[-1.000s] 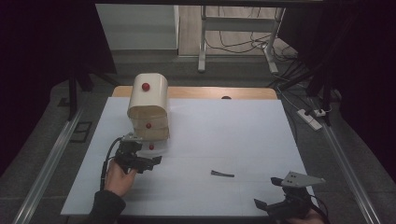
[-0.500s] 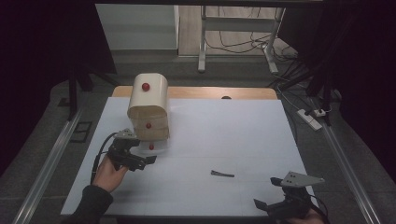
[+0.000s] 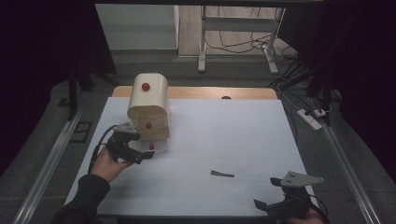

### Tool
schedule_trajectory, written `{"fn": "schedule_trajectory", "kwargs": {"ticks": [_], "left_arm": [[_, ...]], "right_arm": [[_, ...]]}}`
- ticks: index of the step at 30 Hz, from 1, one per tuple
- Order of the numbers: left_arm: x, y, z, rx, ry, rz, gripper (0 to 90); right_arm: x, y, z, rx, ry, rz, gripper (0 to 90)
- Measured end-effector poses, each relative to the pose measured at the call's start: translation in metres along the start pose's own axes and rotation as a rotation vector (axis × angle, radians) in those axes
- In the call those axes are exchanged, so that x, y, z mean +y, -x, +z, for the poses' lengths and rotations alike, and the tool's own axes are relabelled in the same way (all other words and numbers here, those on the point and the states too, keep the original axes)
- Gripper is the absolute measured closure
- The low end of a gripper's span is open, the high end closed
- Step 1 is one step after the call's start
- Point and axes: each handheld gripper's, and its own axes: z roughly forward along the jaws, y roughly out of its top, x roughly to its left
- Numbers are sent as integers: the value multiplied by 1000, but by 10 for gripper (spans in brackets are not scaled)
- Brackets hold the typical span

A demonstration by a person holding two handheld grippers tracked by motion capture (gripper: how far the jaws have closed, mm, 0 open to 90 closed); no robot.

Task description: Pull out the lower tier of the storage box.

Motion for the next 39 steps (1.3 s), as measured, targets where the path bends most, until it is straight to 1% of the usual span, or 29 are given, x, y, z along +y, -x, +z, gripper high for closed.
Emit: {"fn": "schedule_trajectory", "kwargs": {"ticks": [3, 6, 9, 10, 14, 16, 17, 19, 22, 25, 29, 32, 36, 39], "left_arm": [[3, -2, 6, -11, -39, 23, 40], [6, -2, 12, 5, -81, 61, 51], [8, -5, 16, 13, -93, 80, 73], [9, -5, 17, 16, -96, 78, 88], [12, -8, 23, 20, -120, 102, 165], [13, -8, 25, 33, -129, 114, 248], [14, -8, 25, 44, -134, 111, 289], [15, -9, 26, 40, -130, 114, 384], [17, -9, 29, 43, -137, 117, 469], [18, -10, 30, 52, -140, 119, 527], [18, -13, 29, 58, -136, 107, 611], [18, -14, 28, 61, -135, 102, 664], [16, -14, 29, 49, -141, 108, 685], [13, -13, 29, 31, -151, 116, 701]], "right_arm": [[0, 0, 0, 0, -1, 0, 2], [0, 0, 0, 0, -2, 1, 2], [0, 0, 0, 1, -2, 1, 2], [0, 0, 0, 1, -3, 1, 2], [0, 0, 0, 1, -5, 1, 2], [0, 0, 0, 3, -5, 1, 2], [0, 0, 0, 3, -5, 1, 2], [0, 0, 0, 4, -5, 1, 2], [0, 0, 0, 4, -5, 1, 2], [0, 0, 0, 4, -5, 0, 2], [0, 0, 0, 5, -6, 0, 2], [0, 0, 0, 5, -6, 0, 2], [0, 0, 0, 5, -6, 0, 2], [0, 0, 0, 5, -6, 0, 2]]}}
